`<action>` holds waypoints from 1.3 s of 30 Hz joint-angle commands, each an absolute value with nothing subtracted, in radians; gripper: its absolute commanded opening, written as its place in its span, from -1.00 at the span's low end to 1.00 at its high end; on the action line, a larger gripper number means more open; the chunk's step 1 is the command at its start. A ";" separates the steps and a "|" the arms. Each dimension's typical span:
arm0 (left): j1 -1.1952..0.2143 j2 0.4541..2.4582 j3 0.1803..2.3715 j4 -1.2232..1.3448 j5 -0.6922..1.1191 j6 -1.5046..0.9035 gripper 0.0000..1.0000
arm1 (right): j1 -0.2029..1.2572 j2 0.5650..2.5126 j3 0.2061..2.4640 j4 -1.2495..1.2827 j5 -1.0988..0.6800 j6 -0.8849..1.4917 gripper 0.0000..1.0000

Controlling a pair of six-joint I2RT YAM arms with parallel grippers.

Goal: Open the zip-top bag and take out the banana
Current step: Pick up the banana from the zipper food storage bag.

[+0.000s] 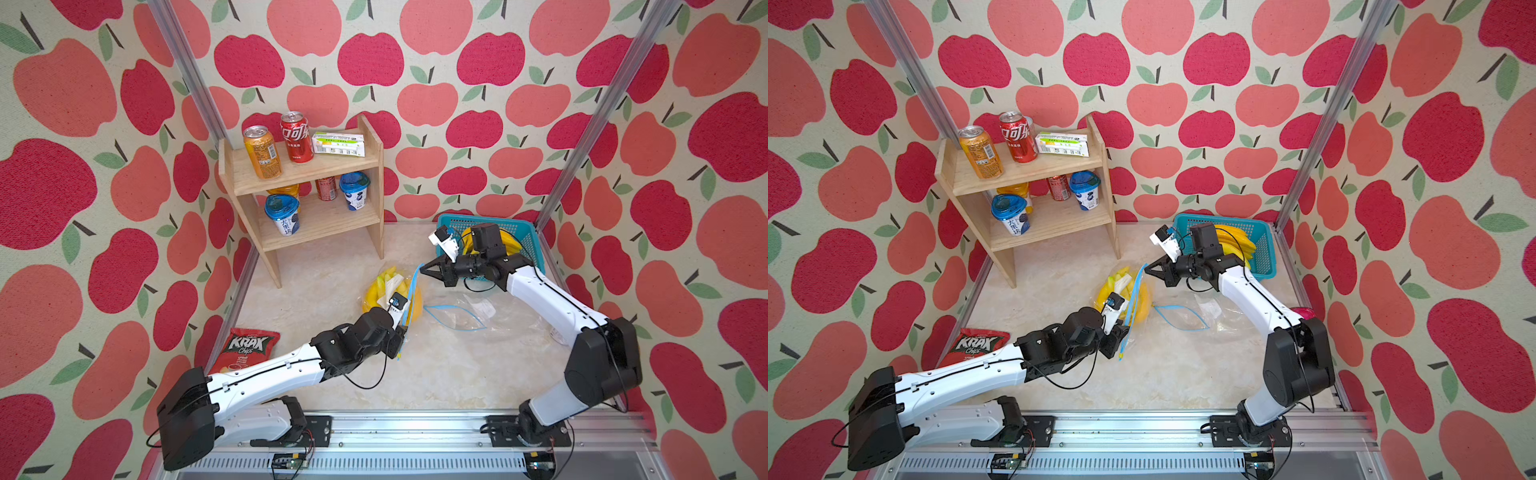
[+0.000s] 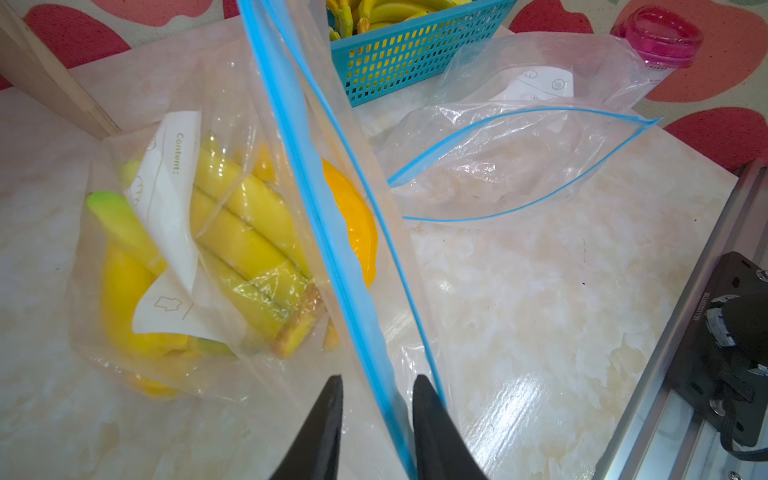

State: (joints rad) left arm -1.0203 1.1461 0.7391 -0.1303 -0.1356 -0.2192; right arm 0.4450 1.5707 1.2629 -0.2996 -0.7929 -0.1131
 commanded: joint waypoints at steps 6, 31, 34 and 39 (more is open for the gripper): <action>-1.027 1.140 0.768 -0.155 -0.155 -0.234 -0.42 | 0.452 1.523 1.241 -0.270 -0.792 -0.089 -1.00; -1.051 1.165 0.826 -0.267 -0.320 -0.260 -1.00 | 0.453 1.487 1.214 -0.374 -0.566 -0.021 0.19; -1.080 1.203 0.859 -0.273 -0.365 -0.242 -1.00 | 0.453 1.451 1.217 -0.459 -0.481 0.053 0.31; -1.149 1.319 0.943 -0.315 -0.469 -0.243 -1.00 | 0.453 1.319 1.152 -0.522 -0.452 0.185 0.34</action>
